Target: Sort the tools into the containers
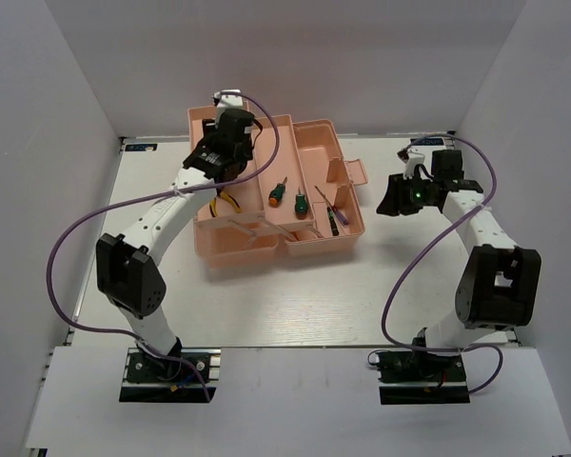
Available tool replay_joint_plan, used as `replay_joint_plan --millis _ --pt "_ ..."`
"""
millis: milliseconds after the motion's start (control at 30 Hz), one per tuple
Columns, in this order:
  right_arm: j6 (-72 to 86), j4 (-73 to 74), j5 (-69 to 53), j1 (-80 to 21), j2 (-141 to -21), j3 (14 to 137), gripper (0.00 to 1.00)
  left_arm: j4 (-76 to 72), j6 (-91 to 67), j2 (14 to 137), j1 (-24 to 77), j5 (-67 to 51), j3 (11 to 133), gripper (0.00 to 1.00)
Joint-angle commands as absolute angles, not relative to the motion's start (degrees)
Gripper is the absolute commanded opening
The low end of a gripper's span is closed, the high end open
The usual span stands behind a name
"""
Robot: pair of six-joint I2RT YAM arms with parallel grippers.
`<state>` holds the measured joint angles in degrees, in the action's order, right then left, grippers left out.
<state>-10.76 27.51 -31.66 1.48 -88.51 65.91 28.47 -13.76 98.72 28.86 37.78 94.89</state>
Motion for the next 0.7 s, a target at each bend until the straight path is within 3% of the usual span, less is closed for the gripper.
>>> replay_joint_plan --millis 0,133,167,267,300,400,567,667 --pt "-9.2 28.4 -30.6 1.3 -91.0 72.1 0.47 27.5 -13.8 94.4 28.5 34.7 101.7 0.68" --pt "-7.1 30.8 -34.2 0.8 -94.6 78.0 0.47 29.2 -12.2 88.8 27.3 36.4 104.4 0.64" --pt "-6.7 32.0 -34.8 0.5 -95.7 79.8 0.47 29.2 -12.2 86.9 26.6 38.6 102.3 0.49" --pt "-4.8 32.2 -37.0 0.1 -97.6 81.9 0.47 29.2 -14.3 79.7 21.2 39.5 93.4 0.17" --pt "-4.7 32.1 -37.5 0.1 -98.0 82.0 0.47 30.3 -16.2 79.0 16.5 38.0 91.6 0.15" --pt "-4.3 31.9 -37.6 -3.2 -99.6 83.7 0.47 35.1 -25.6 78.5 8.3 29.8 86.8 0.19" --pt "-5.4 33.4 -36.7 -4.3 -101.7 86.0 0.47 30.3 -34.8 77.7 -2.1 13.9 77.3 0.47" --pt "-5.7 34.1 -35.8 -4.7 -102.8 87.3 0.47 30.3 -37.6 83.0 -6.5 4.9 76.5 0.51"
